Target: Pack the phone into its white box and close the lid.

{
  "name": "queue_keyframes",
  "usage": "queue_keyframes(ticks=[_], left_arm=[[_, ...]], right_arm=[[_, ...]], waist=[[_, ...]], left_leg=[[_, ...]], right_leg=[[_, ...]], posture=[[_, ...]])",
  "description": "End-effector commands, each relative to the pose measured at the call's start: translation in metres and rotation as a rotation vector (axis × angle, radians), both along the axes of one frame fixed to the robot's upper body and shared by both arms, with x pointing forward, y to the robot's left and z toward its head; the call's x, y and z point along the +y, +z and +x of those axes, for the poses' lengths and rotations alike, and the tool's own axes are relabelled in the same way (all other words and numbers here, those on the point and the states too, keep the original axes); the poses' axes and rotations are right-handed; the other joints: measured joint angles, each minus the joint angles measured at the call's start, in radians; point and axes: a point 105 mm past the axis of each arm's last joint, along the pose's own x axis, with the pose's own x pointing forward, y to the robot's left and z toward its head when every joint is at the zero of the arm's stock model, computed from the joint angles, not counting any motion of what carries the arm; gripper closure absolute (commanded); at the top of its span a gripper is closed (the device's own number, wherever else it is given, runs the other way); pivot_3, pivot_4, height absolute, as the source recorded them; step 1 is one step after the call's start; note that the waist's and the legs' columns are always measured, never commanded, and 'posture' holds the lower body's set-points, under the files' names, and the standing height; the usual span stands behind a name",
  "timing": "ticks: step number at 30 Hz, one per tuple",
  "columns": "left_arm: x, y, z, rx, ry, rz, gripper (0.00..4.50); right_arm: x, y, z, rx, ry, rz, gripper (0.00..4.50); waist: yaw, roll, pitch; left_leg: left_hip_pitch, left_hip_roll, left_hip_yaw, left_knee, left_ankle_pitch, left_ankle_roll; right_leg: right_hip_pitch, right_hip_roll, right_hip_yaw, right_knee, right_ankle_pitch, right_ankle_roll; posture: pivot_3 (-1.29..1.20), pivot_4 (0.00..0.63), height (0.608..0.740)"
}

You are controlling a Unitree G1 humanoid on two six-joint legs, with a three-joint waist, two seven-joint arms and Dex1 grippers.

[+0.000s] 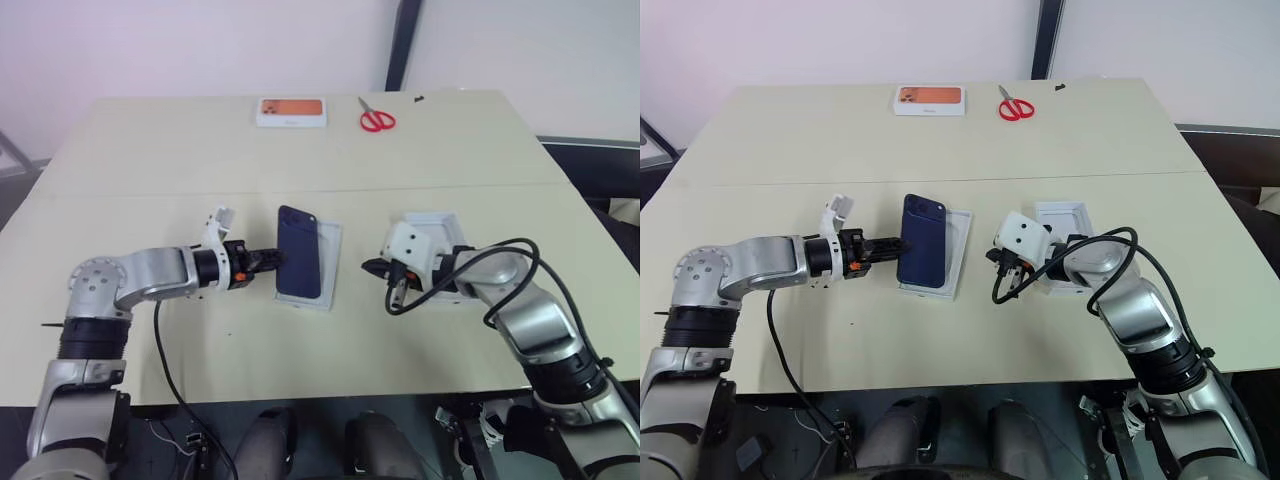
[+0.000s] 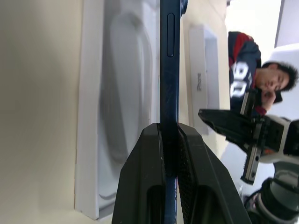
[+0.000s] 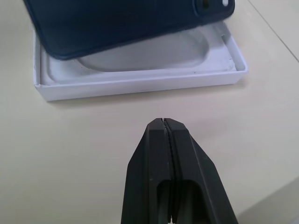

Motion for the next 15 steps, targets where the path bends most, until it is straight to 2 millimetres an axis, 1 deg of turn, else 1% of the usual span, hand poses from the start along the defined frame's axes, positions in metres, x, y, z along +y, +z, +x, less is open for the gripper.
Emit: queue_keyframes(ticks=[1, 6, 8, 9, 12, 15], left_arm=[[-0.008, 0.01, 0.0, -0.034, -0.051, -0.019, 4.46], [-0.011, 0.007, 0.002, -0.032, -0.072, -0.002, 4.46], [-0.012, 0.007, 0.003, -0.034, -0.077, -0.004, 3.54], [-0.013, 0.008, 0.004, -0.039, -0.081, -0.009, 3.2], [-0.015, 0.012, 0.003, -0.063, -0.099, -0.014, 1.7], [-0.01, 0.017, 0.0, -0.107, -0.107, 0.002, 0.16]], right_arm=[[0.002, 0.007, -0.003, -0.031, 0.013, 0.004, 4.5], [0.002, 0.007, -0.004, -0.03, 0.009, 0.007, 4.5], [0.002, 0.007, -0.004, -0.031, 0.008, 0.008, 4.5], [0.002, 0.007, -0.004, -0.031, 0.008, 0.009, 4.5], [0.003, 0.008, -0.004, -0.032, 0.008, 0.012, 4.5], [0.003, 0.009, -0.003, -0.039, 0.003, 0.013, 4.5]], waist=[[0.0, 0.0, 0.0], [0.0, 0.0, 0.0], [0.0, 0.0, 0.0], [0.0, 0.0, 0.0], [0.0, 0.0, 0.0], [-0.001, 0.0, 0.0]], left_leg=[[0.0, 0.0, 0.0, 0.0, 0.0, 0.0], [0.0, 0.0, 0.0, 0.0, 0.0, 0.0], [0.0, 0.0, 0.0, 0.0, 0.0, 0.0], [0.0, 0.0, 0.0, 0.0, 0.0, 0.0], [0.0, 0.0, 0.0, 0.0, 0.0, 0.0], [0.0, 0.0, 0.0, 0.0, 0.0, 0.0]], right_leg=[[0.0, 0.0, 0.0, 0.0, 0.0, 0.0], [0.0, 0.0, 0.0, 0.0, 0.0, 0.0], [0.0, 0.0, 0.0, 0.0, 0.0, 0.0], [0.0, 0.0, 0.0, 0.0, 0.0, 0.0], [0.0, 0.0, 0.0, 0.0, 0.0, 0.0], [0.0, 0.0, 0.0, 0.0, 0.0, 0.0]], posture=[[0.0, 0.15, 0.74], [0.0, 0.15, 0.74], [0.0, 0.15, 0.74], [0.0, 0.15, 0.74], [0.0, 0.15, 0.74], [0.0, 0.15, 0.74]])
